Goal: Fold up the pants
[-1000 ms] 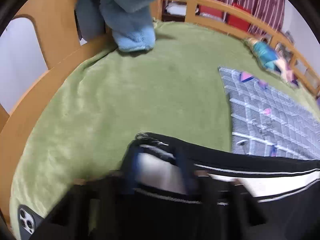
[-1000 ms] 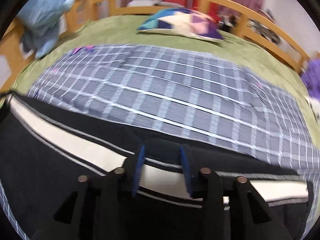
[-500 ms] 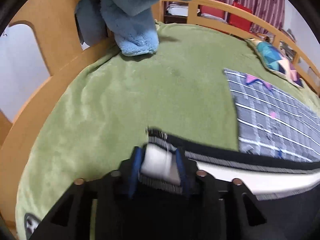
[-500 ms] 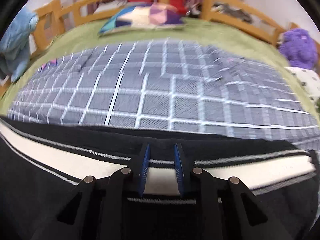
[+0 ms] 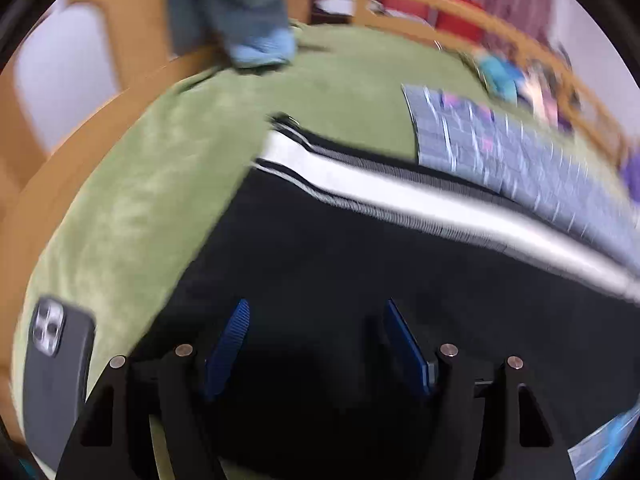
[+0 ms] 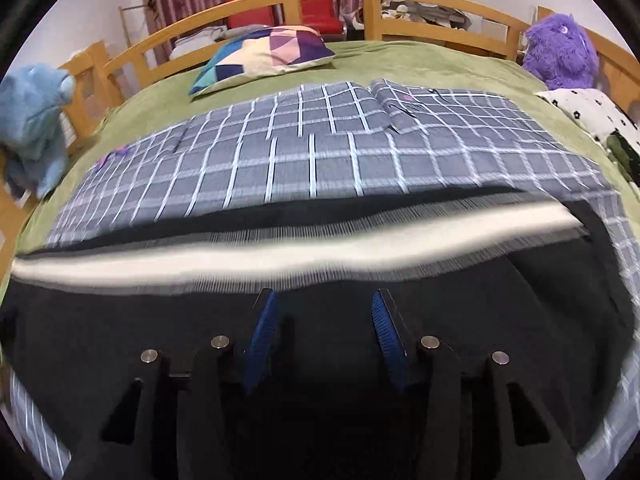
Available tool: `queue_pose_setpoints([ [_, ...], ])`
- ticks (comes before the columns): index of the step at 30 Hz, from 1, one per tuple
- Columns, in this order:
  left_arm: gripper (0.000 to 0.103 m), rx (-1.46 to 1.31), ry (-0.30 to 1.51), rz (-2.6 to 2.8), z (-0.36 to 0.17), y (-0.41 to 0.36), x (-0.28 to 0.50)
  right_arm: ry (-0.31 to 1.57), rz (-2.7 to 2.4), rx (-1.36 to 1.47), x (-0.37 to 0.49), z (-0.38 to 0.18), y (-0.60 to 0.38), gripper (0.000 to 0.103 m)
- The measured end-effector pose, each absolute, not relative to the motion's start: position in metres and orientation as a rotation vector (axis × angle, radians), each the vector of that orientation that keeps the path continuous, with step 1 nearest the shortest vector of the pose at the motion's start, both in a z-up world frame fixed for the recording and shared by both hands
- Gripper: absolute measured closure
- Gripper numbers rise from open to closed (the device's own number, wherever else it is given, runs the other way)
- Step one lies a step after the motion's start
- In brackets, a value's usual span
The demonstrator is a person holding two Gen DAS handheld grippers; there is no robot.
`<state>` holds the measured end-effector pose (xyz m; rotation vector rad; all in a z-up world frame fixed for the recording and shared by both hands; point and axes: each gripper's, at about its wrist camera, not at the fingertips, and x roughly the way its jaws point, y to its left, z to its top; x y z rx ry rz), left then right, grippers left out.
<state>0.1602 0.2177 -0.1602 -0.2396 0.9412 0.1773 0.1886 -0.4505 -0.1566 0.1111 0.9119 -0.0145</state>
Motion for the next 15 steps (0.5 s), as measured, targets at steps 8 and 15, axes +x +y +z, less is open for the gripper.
queue_pose_setpoints([
  [8,0.033,-0.211,0.988,-0.051,-0.172,0.139,0.128,0.965,-0.014,0.054,0.093,-0.204,-0.453,0.048],
  [15,0.031,-0.065,0.997,0.031,-0.174,0.131,0.100,0.932,-0.110,0.241,0.082,-0.191,-0.493,0.077],
])
